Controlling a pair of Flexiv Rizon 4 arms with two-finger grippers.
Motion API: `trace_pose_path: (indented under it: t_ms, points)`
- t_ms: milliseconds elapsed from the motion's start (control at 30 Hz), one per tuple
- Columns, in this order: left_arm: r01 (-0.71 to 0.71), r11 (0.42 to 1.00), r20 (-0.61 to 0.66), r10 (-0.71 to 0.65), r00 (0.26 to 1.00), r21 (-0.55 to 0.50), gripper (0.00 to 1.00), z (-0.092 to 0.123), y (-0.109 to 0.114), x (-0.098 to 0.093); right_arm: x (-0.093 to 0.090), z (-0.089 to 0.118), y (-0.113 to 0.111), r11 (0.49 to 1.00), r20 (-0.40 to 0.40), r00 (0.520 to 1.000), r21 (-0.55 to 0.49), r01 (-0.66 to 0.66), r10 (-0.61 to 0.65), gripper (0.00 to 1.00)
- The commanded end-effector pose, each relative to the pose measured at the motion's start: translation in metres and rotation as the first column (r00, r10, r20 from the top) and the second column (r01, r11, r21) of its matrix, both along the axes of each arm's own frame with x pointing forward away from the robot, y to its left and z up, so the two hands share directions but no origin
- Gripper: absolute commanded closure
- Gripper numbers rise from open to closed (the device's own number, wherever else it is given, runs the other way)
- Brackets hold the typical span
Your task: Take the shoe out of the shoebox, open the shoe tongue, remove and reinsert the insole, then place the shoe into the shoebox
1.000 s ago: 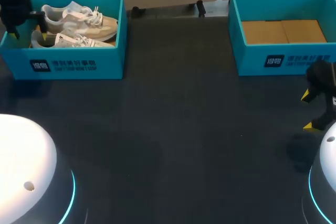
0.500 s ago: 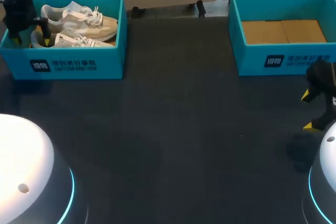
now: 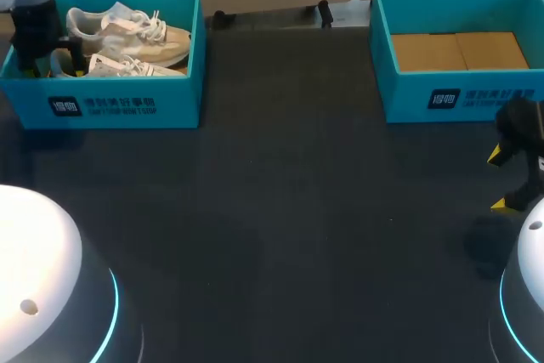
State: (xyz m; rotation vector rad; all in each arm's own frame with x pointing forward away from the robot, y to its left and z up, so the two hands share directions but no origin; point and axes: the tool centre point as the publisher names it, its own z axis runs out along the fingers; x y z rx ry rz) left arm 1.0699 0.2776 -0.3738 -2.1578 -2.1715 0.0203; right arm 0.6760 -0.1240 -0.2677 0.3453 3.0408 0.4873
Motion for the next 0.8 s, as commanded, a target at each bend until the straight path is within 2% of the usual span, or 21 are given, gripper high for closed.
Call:
trace_pose_path:
  t_ms: [33,100,333,433,467,500,567,633,667,800]
  points:
    - [0.002,1.000,-0.004,-0.002,1.000,0.003,0.09,-0.005,-0.001,0.002,-0.001,0.000,0.001,1.000,0.001,1.000,-0.004,0.002,-0.002,0.00]
    - [0.002,1.000,-0.006,-0.002,1.000,0.004,0.15,-0.006,-0.001,0.002,-0.001,0.000,0.001,1.000,0.001,1.000,-0.004,0.002,-0.002,0.00]
    - [0.001,1.000,-0.012,-0.001,1.000,0.011,0.15,-0.010,0.000,0.002,-0.001,0.000,0.001,1.000,0.001,1.000,-0.004,0.002,-0.002,0.00]
    - [-0.001,1.000,-0.016,0.002,1.000,0.015,0.20,-0.012,0.001,0.002,-0.001,0.000,0.001,1.000,0.001,1.000,-0.004,0.002,-0.002,0.00]
    - [-0.002,1.000,-0.018,0.002,1.000,0.016,0.28,-0.013,0.001,0.002,-0.001,0.000,0.001,1.000,0.001,1.000,-0.004,0.002,-0.002,0.00]
    - [-0.003,1.000,-0.019,0.003,1.000,0.018,0.32,-0.013,0.002,0.001,-0.001,0.000,0.001,1.000,0.001,1.000,-0.004,0.002,-0.002,0.00]
    - [-0.003,1.000,-0.020,0.004,1.000,0.023,0.54,-0.014,0.002,0.001,-0.001,0.000,0.001,1.000,0.001,1.000,-0.004,0.002,-0.002,0.00]
    - [-0.005,1.000,-0.020,0.005,1.000,0.026,0.94,-0.015,0.002,0.000,-0.001,0.000,0.001,1.000,0.001,1.000,-0.004,0.002,-0.002,0.00]
    - [-0.005,1.000,-0.020,0.006,1.000,0.027,1.00,-0.016,0.002,0.000,-0.001,0.000,0.001,1.000,0.001,1.000,-0.004,0.002,-0.002,0.00]
    - [-0.008,0.999,-0.023,0.009,1.000,0.034,1.00,-0.016,0.002,0.000,-0.001,0.000,0.001,1.000,0.001,1.000,-0.004,0.002,-0.002,0.00]
